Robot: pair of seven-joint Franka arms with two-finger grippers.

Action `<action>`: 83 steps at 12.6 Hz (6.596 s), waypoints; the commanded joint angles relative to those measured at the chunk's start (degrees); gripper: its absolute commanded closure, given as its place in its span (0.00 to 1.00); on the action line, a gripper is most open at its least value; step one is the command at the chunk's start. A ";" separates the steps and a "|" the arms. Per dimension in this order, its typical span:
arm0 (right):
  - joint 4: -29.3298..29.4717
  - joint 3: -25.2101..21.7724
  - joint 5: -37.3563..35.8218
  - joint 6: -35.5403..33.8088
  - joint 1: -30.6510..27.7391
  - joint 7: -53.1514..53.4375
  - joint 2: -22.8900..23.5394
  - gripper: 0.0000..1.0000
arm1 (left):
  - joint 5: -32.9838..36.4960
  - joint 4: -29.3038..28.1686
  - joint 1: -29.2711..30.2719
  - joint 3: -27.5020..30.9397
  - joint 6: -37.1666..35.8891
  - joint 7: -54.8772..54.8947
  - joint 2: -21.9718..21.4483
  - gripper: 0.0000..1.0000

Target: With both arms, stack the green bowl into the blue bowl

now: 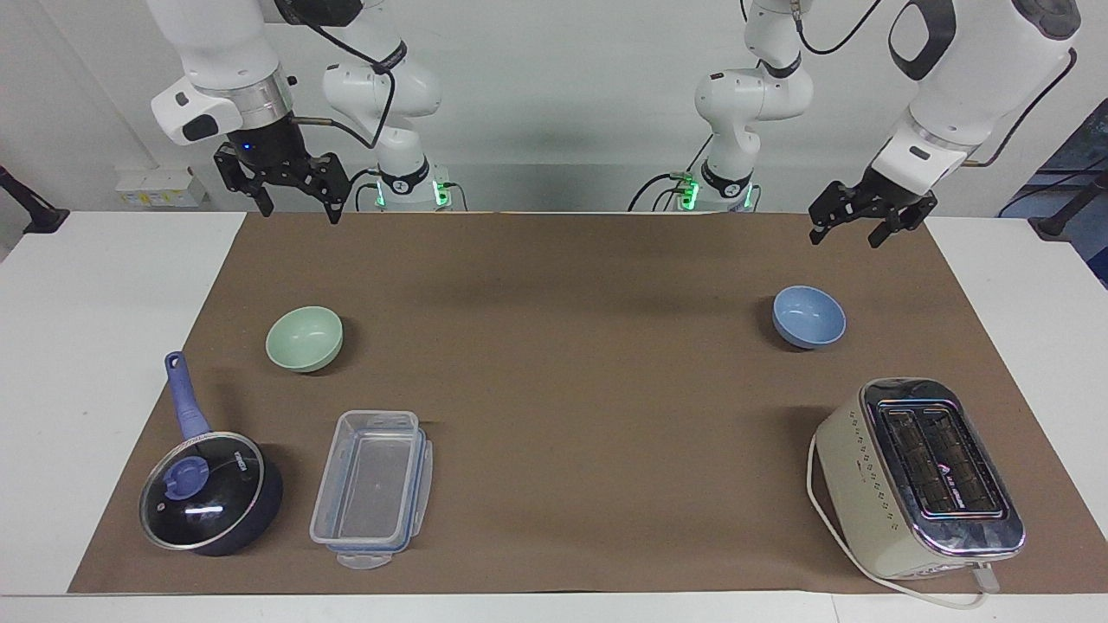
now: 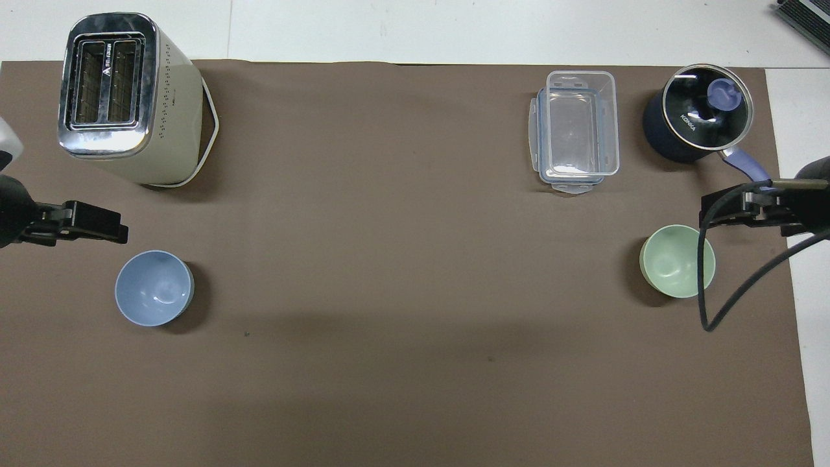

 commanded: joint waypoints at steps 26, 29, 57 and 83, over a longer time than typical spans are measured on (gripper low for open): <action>-1.38 0.45 0.07 1.91 -1.03 -3.85 -0.73 0.00 | 3.22 -40.67 9.09 0.46 40.13 13.75 -7.51 0.00; -1.38 0.45 0.07 1.82 -1.03 -3.85 -0.73 0.00 | 3.13 -43.24 11.65 0.46 43.67 15.52 -5.57 0.00; -30.64 0.37 1.65 40.12 -19.13 -16.68 7.25 0.00 | -4.43 -36.98 -19.25 -0.07 35.38 -13.18 -3.73 1.00; -39.16 1.07 10.09 27.50 -11.41 -21.34 -7.56 1.00 | 6.12 0.97 -3.55 0.81 0.26 1.10 2.17 0.00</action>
